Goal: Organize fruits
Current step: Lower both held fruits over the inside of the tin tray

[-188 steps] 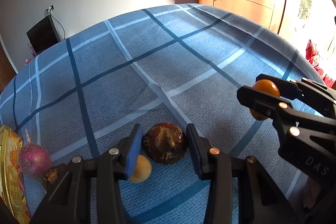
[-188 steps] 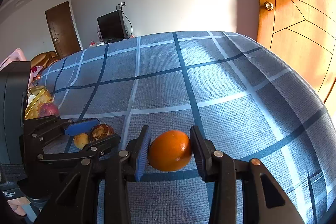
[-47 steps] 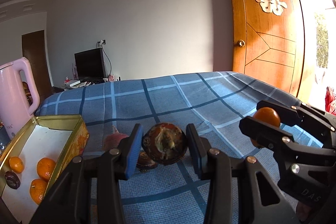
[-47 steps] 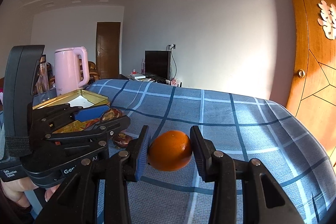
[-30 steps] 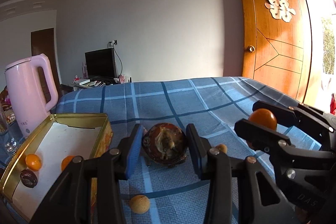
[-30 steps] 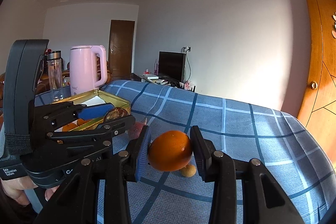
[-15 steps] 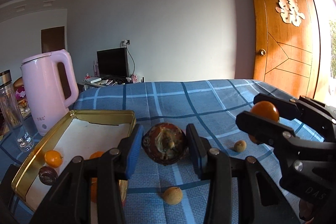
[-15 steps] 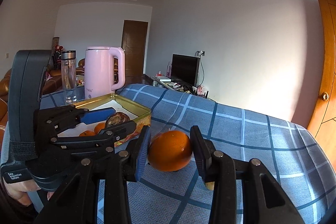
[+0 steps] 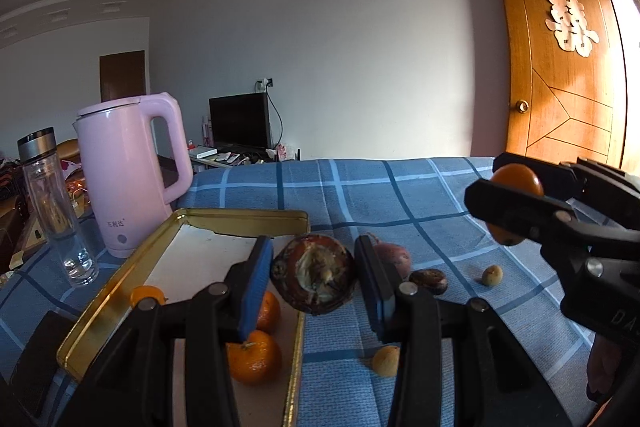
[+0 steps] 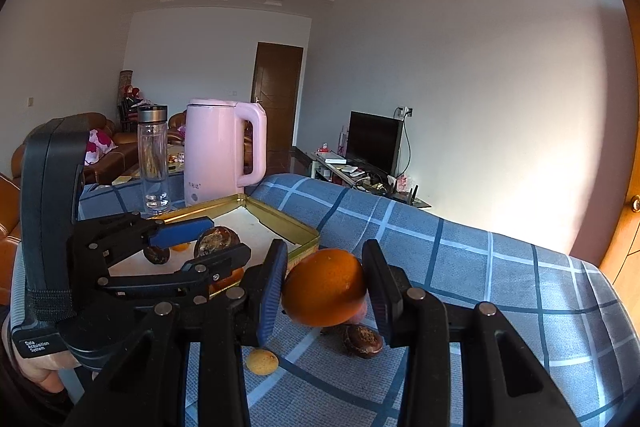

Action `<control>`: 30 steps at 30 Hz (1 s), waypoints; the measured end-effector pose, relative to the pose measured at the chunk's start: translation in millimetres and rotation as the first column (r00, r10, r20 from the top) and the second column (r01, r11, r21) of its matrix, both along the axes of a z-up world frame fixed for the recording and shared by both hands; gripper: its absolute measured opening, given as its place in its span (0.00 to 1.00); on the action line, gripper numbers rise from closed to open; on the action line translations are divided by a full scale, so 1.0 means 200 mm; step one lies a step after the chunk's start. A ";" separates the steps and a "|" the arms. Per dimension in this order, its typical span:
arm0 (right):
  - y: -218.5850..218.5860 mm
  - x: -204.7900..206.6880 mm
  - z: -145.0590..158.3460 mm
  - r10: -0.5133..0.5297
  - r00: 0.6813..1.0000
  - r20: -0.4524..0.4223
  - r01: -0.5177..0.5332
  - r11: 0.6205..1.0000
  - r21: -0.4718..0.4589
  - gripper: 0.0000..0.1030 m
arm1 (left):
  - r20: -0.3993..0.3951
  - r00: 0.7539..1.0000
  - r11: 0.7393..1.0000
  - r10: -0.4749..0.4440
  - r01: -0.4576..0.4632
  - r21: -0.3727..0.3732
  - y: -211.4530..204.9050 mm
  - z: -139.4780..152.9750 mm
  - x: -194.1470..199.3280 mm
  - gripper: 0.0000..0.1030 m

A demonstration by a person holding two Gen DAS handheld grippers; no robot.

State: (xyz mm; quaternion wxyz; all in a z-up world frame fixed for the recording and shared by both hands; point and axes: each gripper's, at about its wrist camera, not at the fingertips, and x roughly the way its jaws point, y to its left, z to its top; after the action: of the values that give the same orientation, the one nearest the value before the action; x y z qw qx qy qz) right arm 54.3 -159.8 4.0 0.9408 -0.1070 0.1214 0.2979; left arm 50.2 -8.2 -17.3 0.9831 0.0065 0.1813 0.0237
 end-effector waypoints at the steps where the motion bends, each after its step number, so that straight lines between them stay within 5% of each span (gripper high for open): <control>1: 0.01 0.00 0.01 0.005 1.000 0.002 -0.005 1.000 -0.003 0.40 | 0.001 1.000 1.000 0.006 -0.006 0.000 0.01 0.00 0.00 0.43; 30: 0.44 0.05 -0.06 0.162 0.985 -0.061 -0.166 0.984 -0.063 0.40 | -0.087 0.985 0.988 0.152 -0.152 -0.003 0.38 -0.10 -0.02 0.43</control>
State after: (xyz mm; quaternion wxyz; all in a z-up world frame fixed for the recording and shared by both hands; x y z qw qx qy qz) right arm 63.7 -72.7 -7.9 0.9052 -0.1403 0.1482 0.3727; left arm 45.9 68.5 -37.7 0.9697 -0.0112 0.2236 0.0974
